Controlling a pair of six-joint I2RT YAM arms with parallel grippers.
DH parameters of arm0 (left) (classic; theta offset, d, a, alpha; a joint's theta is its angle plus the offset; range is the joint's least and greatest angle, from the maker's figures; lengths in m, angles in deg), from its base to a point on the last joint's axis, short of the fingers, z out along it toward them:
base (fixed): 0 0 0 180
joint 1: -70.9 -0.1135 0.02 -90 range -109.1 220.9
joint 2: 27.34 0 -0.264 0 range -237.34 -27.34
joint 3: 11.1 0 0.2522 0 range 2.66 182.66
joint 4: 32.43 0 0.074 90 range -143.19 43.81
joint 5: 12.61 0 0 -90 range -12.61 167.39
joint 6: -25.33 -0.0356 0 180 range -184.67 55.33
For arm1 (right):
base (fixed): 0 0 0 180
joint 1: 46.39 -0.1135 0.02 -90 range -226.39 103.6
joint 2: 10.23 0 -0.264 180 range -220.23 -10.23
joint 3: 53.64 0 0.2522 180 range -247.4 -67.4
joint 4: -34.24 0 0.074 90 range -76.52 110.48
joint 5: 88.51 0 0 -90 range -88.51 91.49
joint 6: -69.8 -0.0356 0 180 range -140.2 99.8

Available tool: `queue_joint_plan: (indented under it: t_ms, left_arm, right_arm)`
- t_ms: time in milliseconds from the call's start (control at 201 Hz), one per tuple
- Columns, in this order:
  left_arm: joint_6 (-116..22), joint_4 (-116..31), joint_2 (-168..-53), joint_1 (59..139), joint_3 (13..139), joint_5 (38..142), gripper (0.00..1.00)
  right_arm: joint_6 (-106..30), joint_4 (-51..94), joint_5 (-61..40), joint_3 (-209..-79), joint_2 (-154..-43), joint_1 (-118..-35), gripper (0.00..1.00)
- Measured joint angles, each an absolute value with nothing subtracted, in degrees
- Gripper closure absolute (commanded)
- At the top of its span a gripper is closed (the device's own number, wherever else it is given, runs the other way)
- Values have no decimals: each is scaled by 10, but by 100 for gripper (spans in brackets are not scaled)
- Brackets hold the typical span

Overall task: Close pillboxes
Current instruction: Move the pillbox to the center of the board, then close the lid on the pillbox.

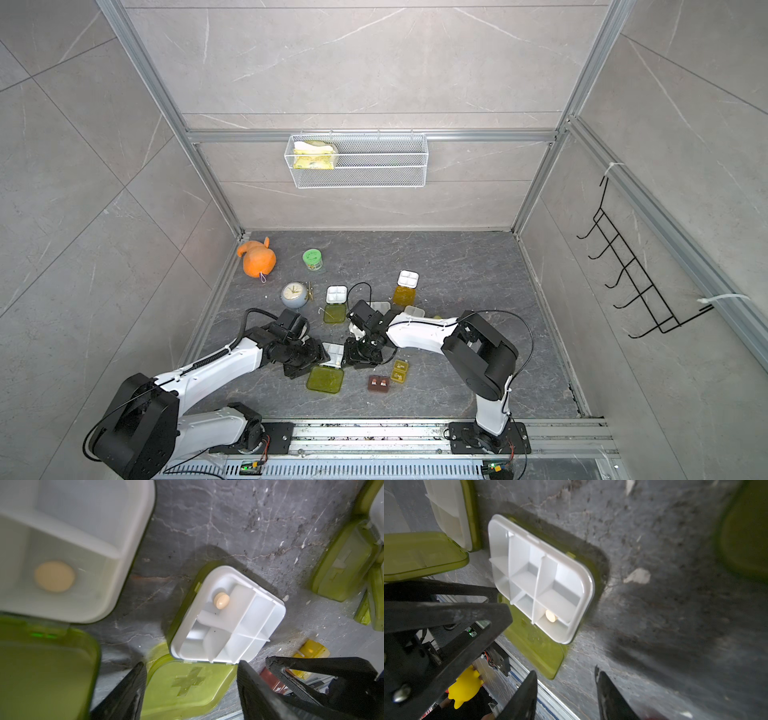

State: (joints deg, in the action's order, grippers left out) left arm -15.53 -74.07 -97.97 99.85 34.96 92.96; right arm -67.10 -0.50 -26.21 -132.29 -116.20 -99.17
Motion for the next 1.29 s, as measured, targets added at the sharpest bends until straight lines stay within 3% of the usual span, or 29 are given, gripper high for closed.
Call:
queue_joint_plan:
  t_ms: [558,667,881,1289]
  left_arm:
    - [-83,-654,-1032,1113,365,929,30]
    - [-85,-680,-1011,1105,365,927,32]
    - [-118,-721,-980,1041,391,932,47]
    - [-180,-725,-1047,1003,442,955,51]
  right_arm:
    - [-646,-21,-265,-1289,-1153,-940,51]
    - [-634,-28,-279,-1270,-1138,-920,51]
    - [-615,-25,-329,-1247,-1132,-912,51]
    - [-626,26,-391,-1207,-1130,-912,49]
